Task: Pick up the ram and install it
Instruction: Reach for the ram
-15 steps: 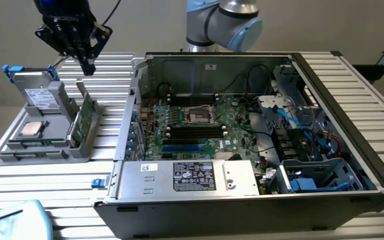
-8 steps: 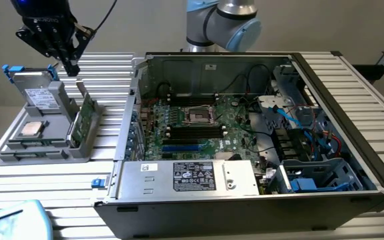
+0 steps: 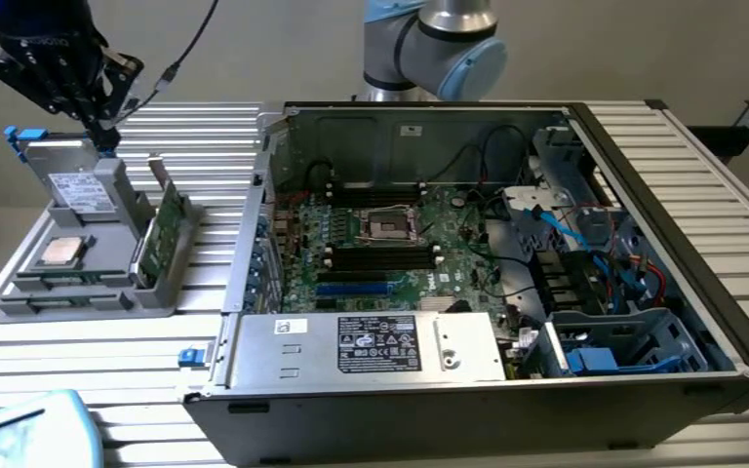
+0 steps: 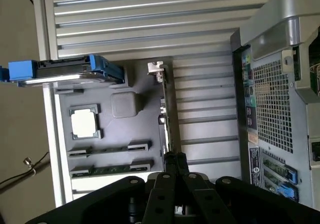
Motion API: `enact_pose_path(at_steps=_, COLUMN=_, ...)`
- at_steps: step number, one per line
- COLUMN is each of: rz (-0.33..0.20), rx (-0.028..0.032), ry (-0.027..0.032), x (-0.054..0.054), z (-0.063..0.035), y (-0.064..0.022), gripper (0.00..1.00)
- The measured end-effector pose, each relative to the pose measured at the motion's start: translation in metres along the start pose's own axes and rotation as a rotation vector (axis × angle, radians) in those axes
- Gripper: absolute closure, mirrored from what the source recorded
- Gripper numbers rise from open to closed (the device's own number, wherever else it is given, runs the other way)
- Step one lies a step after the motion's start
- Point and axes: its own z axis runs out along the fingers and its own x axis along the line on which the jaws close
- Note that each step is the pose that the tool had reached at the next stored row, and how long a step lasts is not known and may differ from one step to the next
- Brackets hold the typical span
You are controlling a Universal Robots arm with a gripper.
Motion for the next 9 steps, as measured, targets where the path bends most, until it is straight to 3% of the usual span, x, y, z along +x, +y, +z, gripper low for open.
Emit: enact_pose_path(at_steps=9, rz=-0.004, rx=0.0002, ry=0.0020, x=0.041, z=0.0044, y=-0.0045, gripper=0.89)
